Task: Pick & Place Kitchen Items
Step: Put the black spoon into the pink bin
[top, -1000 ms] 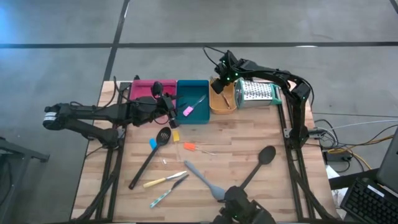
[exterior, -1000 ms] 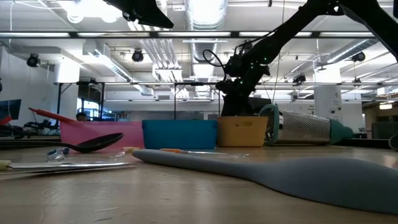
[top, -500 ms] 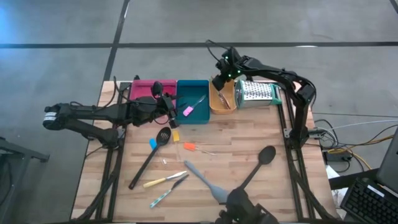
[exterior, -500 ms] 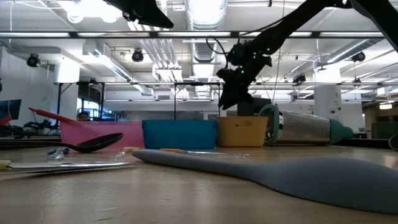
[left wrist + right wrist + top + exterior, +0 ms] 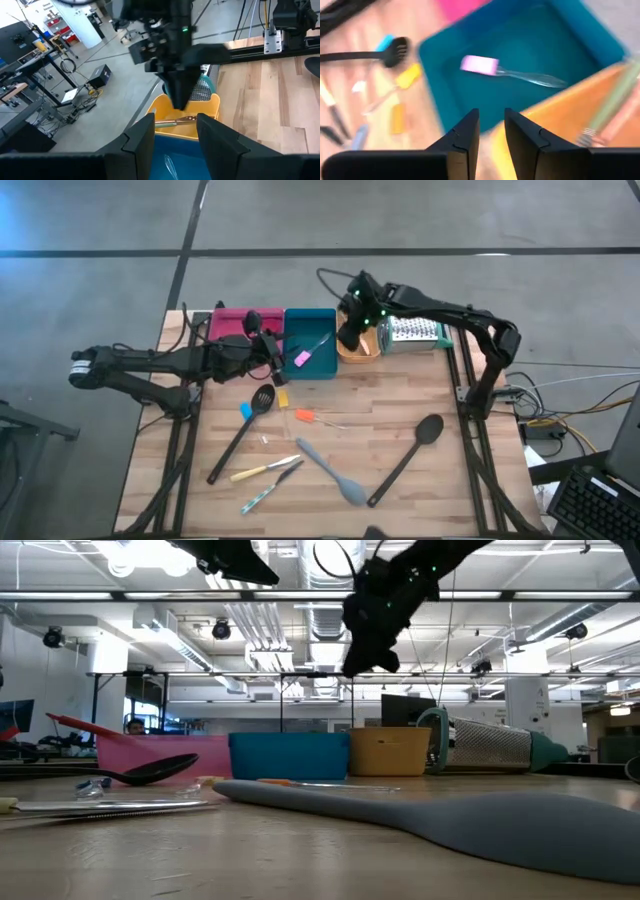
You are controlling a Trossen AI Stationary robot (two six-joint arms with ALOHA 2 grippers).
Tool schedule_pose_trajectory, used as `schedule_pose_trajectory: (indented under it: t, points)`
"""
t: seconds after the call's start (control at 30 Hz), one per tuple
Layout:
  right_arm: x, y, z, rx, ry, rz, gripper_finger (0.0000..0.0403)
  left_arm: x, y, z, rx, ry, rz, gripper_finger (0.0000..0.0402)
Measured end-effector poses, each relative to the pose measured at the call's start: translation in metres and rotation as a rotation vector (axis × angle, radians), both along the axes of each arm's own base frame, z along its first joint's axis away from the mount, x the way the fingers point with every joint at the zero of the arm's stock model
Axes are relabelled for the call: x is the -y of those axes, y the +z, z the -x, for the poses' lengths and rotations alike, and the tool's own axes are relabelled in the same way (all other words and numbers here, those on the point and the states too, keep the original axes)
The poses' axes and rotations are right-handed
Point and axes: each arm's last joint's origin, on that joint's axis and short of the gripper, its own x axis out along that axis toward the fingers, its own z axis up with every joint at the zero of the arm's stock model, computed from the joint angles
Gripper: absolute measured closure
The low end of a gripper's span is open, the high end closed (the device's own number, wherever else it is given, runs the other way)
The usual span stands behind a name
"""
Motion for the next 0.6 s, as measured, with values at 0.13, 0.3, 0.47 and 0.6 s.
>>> schedule_pose_trajectory:
  t: [0.13,0.3,0.47,0.6]
  points:
    - [-0.028,0.005,-0.012,0.018,0.071,0.003,0.0341,0.0,0.0,0.0,0.004,0.001,0.005,0.025]
    - [-0.055,0.005,-0.023,0.018,0.102,-0.038,0.0359,0.0,0.0,0.0,0.008,0.002,0.009,0.025]
    - [-0.07,0.014,-0.038,0.145,0.092,-0.081,0.037,0.0,0.0,0.001,0.006,0.001,0.011,0.025]
    - [-0.074,0.027,-0.051,0.318,0.12,-0.019,0.0374,0.0,-0.002,0.003,-0.026,0.002,0.015,0.025]
